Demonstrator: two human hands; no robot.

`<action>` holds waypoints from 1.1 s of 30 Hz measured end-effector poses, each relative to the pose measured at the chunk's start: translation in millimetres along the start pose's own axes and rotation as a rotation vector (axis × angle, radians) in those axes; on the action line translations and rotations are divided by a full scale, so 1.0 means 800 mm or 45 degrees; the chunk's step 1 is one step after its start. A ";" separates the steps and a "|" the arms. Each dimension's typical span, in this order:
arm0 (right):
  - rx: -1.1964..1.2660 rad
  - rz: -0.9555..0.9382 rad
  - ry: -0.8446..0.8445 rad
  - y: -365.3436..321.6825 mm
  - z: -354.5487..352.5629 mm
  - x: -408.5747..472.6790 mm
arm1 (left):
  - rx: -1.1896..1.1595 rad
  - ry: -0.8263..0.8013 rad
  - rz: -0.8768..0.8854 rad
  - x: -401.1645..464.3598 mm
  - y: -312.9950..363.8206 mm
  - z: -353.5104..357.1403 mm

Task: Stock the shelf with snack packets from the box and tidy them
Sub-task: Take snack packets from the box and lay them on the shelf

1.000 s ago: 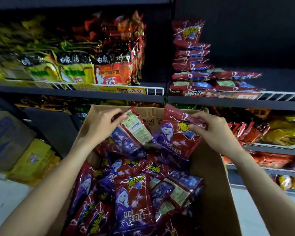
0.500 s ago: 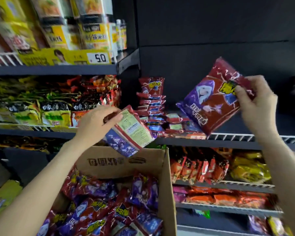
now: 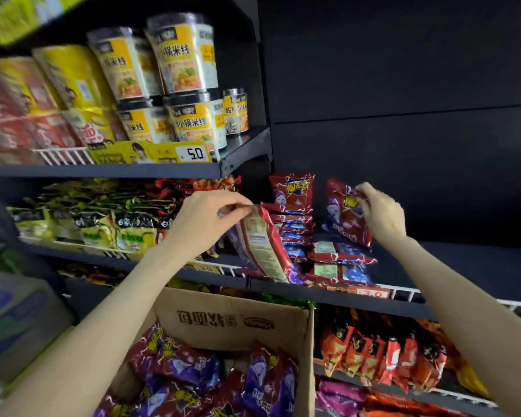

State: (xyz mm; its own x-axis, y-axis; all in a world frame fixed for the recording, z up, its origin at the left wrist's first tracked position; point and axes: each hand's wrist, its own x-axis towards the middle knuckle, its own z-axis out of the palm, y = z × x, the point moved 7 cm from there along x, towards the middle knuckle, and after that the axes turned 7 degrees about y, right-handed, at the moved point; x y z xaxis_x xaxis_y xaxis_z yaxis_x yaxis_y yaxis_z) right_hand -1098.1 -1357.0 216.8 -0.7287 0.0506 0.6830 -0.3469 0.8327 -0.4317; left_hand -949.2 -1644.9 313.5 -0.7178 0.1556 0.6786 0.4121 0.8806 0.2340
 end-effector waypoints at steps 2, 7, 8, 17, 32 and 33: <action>0.074 -0.130 -0.170 -0.001 0.027 -0.010 | -0.065 0.053 0.005 0.010 0.011 -0.006; 0.212 -0.231 -0.593 0.014 0.065 -0.047 | -0.330 -0.060 0.061 0.036 0.043 -0.010; 0.289 -0.160 -0.656 0.015 0.064 -0.051 | -0.360 -0.142 0.064 0.043 0.047 -0.004; 0.270 -0.015 -0.889 0.033 0.043 -0.074 | -0.194 -0.277 0.218 0.124 0.070 0.088; 0.297 -0.010 -0.897 0.044 0.035 -0.097 | 0.115 -0.359 0.815 0.116 0.073 0.289; 0.302 -0.006 -0.896 0.044 0.035 -0.097 | 0.112 -0.368 0.834 0.112 0.071 0.296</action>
State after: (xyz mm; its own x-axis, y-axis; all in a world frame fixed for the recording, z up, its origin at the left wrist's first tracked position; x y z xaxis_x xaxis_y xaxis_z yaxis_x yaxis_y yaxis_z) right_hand -1070.3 -1346.9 132.1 -0.9054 -0.3843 0.1803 -0.4109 0.6865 -0.5999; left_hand -1123.1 -1475.1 222.5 -0.4635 0.7654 0.4465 0.7709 0.5968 -0.2228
